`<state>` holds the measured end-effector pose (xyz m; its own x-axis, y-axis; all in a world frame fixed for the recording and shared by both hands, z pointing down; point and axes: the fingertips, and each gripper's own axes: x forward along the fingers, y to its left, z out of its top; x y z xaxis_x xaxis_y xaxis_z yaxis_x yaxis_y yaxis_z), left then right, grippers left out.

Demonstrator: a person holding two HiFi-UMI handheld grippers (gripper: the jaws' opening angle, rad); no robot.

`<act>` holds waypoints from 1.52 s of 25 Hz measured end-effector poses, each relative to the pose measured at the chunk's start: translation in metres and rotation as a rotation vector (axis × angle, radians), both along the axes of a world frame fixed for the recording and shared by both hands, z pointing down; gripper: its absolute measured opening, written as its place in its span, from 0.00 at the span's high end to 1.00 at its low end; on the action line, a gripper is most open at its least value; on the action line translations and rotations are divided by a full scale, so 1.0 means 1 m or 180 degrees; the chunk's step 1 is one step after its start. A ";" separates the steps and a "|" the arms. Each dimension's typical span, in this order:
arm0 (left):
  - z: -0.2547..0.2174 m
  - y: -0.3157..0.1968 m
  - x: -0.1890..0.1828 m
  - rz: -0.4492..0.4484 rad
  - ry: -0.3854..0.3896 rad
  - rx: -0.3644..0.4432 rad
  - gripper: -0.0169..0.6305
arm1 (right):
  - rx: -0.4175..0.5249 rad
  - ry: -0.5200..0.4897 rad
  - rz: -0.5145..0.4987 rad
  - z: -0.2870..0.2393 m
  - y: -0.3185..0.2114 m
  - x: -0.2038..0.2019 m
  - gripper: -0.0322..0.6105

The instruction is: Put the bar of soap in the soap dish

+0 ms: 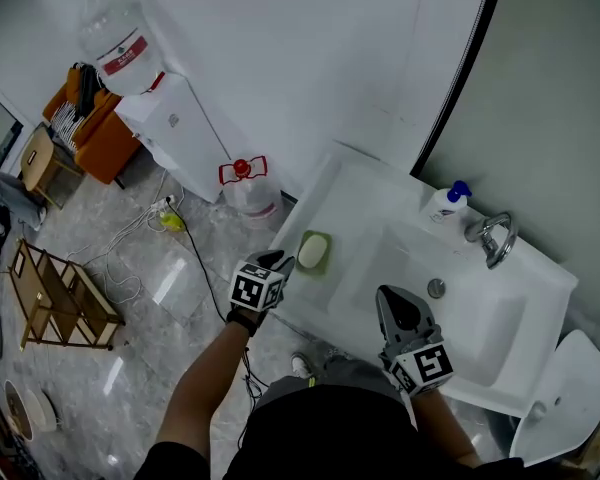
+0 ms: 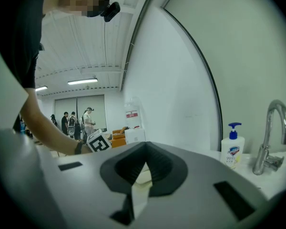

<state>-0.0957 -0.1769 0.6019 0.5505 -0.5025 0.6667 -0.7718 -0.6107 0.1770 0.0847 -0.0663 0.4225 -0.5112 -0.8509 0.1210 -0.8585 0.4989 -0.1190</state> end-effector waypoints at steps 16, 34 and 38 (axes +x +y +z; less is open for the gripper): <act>-0.076 -0.013 -0.015 -0.0070 0.0052 0.0726 0.94 | 0.0256 0.0069 0.0133 -0.028 -0.037 0.020 0.93; -0.244 0.047 -0.076 -0.0603 0.0428 0.2217 0.94 | 0.0344 0.0154 0.0123 -0.050 -0.038 0.004 0.93; -0.265 0.071 -0.092 -0.0677 0.0374 0.2426 0.94 | 0.0363 0.0182 0.0132 -0.052 -0.035 0.002 0.93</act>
